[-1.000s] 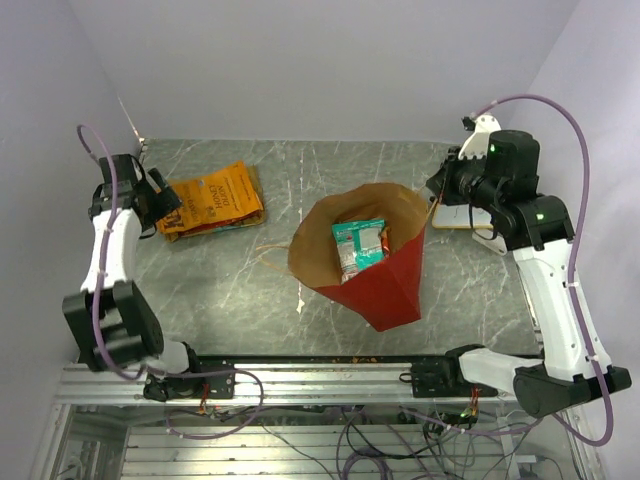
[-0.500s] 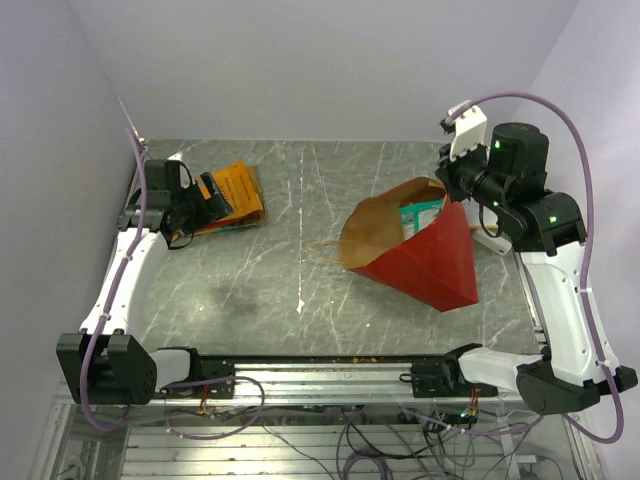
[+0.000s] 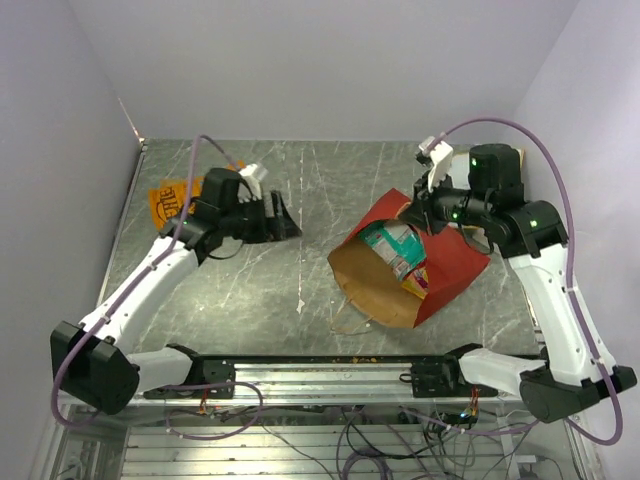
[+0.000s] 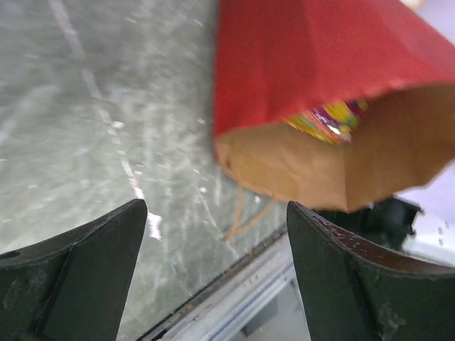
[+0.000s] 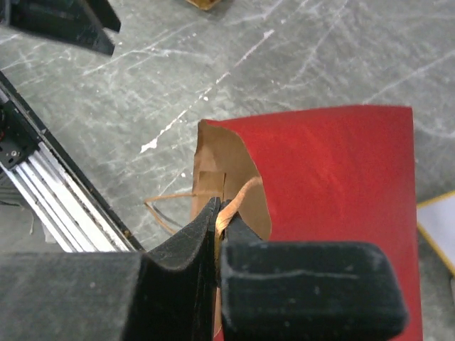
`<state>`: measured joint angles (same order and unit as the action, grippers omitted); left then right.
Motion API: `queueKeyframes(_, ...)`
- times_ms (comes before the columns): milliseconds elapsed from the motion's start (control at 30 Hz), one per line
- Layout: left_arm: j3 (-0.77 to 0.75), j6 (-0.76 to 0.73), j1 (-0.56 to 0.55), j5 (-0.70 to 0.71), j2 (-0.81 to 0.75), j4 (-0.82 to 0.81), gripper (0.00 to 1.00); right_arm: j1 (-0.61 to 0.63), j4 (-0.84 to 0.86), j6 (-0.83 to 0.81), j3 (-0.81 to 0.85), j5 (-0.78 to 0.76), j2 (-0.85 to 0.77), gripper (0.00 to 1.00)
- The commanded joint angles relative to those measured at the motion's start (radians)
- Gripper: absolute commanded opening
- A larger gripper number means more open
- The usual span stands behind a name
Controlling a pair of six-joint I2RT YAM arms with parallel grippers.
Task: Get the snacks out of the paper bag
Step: Take out the snack from the paper bag.
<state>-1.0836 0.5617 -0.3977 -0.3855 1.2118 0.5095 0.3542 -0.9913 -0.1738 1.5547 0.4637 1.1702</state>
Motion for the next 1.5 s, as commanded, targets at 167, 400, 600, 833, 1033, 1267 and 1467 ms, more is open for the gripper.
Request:
queueKeyframes(167, 0.04, 0.034, -0.279, 0.03, -0.024, -0.243, 0.9, 0.005, 0.145, 0.189, -0.099, -0.282, -0.19, 0.0)
queueKeyframes(400, -0.007, -0.078, -0.48, 0.162, -0.03, -0.293, 0.9, 0.005, 0.236, 0.336, -0.095, -0.242, -0.125, 0.0)
queueKeyframes(600, 0.063, -0.26, -0.698, 0.32, -0.067, -0.398, 0.87, 0.005, 0.274, 0.426, -0.115, -0.224, -0.129, 0.0)
queueKeyframes(833, 0.182, -0.476, -0.841, 0.338, -0.063, -0.657, 0.81, 0.005, 0.271, 0.506, -0.123, -0.189, -0.129, 0.0)
queueKeyframes(1033, 0.185, -0.623, -0.889, 0.412, 0.079, -0.72, 0.75, 0.006, 0.211, 0.526, -0.108, -0.143, -0.138, 0.0)
queueKeyframes(1267, 0.126, -0.705, -0.889, 0.475, 0.301, -0.75, 0.7, 0.005, 0.17, 0.523, -0.061, -0.104, -0.14, 0.0)
queueKeyframes(1467, 0.072, -0.497, -0.889, 0.585, 0.432, -0.874, 0.57, 0.005, 0.253, 0.601, -0.144, -0.11, -0.189, 0.0)
